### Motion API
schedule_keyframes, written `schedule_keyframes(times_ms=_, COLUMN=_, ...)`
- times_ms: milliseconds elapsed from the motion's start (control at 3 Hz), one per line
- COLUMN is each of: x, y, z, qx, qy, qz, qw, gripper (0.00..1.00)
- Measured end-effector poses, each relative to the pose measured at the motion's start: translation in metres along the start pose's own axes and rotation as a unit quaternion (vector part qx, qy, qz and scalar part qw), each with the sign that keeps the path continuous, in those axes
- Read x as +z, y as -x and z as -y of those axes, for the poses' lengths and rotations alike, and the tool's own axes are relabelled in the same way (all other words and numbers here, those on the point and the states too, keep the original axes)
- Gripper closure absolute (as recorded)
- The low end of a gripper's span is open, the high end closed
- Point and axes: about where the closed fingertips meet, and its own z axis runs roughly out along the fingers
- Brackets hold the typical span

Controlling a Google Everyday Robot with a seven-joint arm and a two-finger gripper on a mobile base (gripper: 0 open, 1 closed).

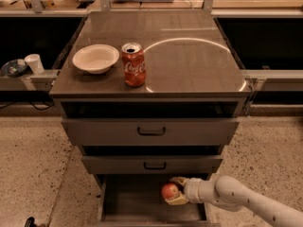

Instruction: Place apple into bottom drawer

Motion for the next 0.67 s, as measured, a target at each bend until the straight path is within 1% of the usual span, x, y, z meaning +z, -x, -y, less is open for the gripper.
schedule_keyframes(times_ms=333, x=0.023, y=-0.022, z=0.001, qx=-0.006, qy=0.006, qz=-0.001, qw=1.0000, gripper=1.00)
schedule_keyframes(times_ms=667, x=0.076, y=-0.074, z=0.004, qx=-0.008, qy=0.027, qz=-0.008, qw=0.9996, gripper=1.00)
